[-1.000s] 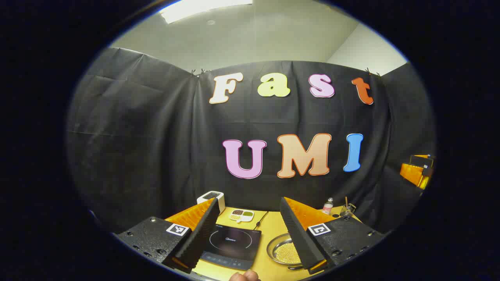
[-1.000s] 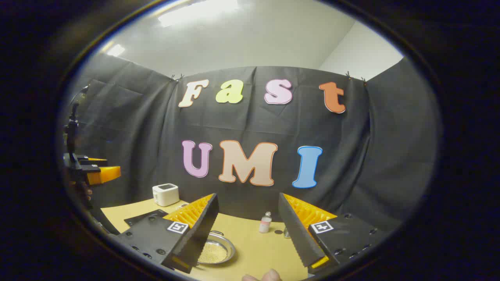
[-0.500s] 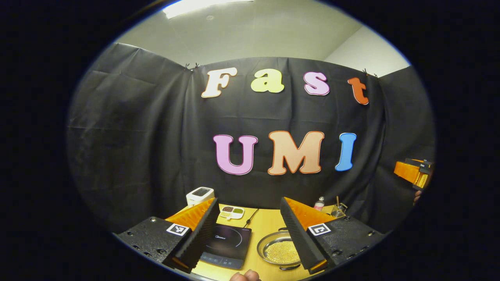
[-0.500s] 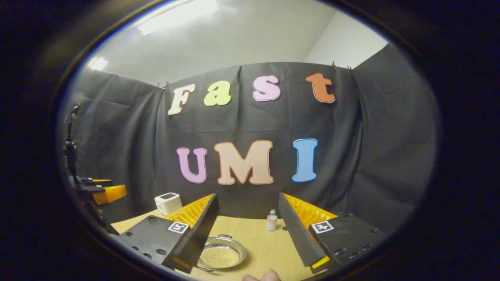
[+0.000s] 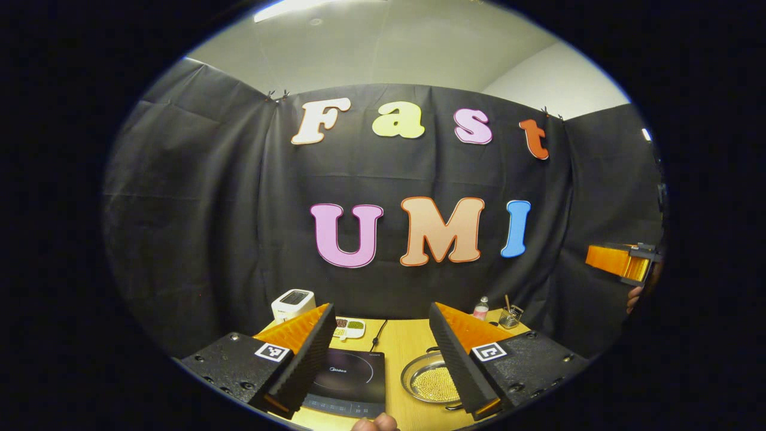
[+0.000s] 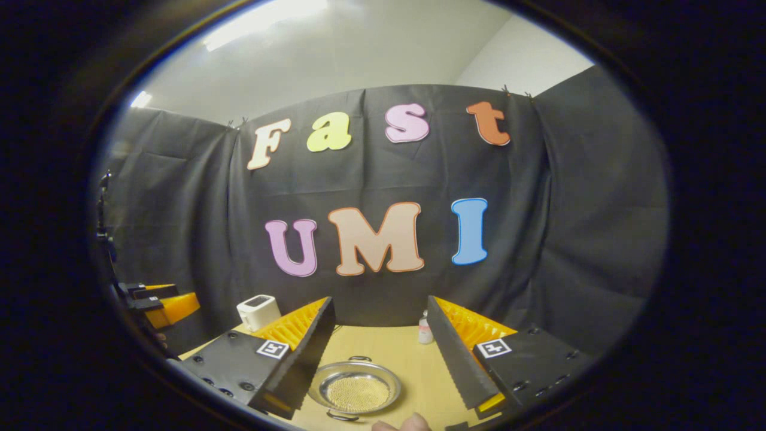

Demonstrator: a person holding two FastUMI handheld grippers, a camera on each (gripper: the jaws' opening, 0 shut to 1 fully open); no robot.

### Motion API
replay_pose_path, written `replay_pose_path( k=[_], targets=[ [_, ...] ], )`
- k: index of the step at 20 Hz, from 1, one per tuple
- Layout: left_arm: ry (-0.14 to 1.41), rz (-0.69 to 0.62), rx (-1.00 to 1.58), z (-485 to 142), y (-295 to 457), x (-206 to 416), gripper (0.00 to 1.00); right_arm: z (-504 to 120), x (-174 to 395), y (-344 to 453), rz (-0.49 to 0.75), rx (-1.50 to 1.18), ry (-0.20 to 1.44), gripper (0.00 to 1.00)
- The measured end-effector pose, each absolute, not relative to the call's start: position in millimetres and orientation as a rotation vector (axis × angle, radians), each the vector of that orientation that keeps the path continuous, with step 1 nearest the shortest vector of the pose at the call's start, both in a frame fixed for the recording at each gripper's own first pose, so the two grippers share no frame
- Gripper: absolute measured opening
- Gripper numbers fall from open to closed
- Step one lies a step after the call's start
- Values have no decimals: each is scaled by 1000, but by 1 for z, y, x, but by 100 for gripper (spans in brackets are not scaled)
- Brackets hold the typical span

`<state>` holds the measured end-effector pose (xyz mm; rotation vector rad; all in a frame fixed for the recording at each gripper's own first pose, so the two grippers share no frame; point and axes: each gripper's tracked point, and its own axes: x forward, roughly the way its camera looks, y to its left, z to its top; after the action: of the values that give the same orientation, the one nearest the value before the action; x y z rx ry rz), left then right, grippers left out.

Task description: First push the handle of the pot to place it horizontally, then grasp the pot with both hands and set it on the induction cooktop.

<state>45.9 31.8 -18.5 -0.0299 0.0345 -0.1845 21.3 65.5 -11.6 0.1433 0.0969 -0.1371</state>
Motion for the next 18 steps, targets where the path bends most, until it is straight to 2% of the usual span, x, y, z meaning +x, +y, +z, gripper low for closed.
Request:
replay_pose_path(
  k=[1, 4, 5, 7, 8, 9, 12, 14, 17, 18],
  targets=[
    [38, -180, -41, -19, 38, 46, 95, -13, 23, 73, -136, 154, 103, 97],
    [43, -166, -55, -20, 52, 52, 95, -17, 29, 82, -140, 153, 119, 98],
    [38, -163, -56, -18, 57, 54, 92, -18, 30, 86, -139, 152, 124, 98],
    [24, -159, -51, -15, 63, 56, 95, -21, 33, 94, -138, 152, 131, 97],
    [17, -162, -49, -14, 65, 55, 92, -22, 35, 97, -141, 152, 136, 92],
    [12, -166, -46, -12, 66, 54, 95, -24, 36, 100, -145, 149, 139, 87],
    [6, -178, -47, -15, 72, 49, 95, -31, 40, 115, -140, 133, 164, 80],
    [12, -186, -62, -19, 76, 49, 92, -39, 38, 125, -131, 119, 195, 62],
    [23, -176, -88, -23, 83, 50, 95, -48, 41, 132, -135, 99, 225, 33],
    [30, -171, -96, -26, 85, 49, 95, -49, 43, 134, -130, 102, 228, 27]
  ],
)
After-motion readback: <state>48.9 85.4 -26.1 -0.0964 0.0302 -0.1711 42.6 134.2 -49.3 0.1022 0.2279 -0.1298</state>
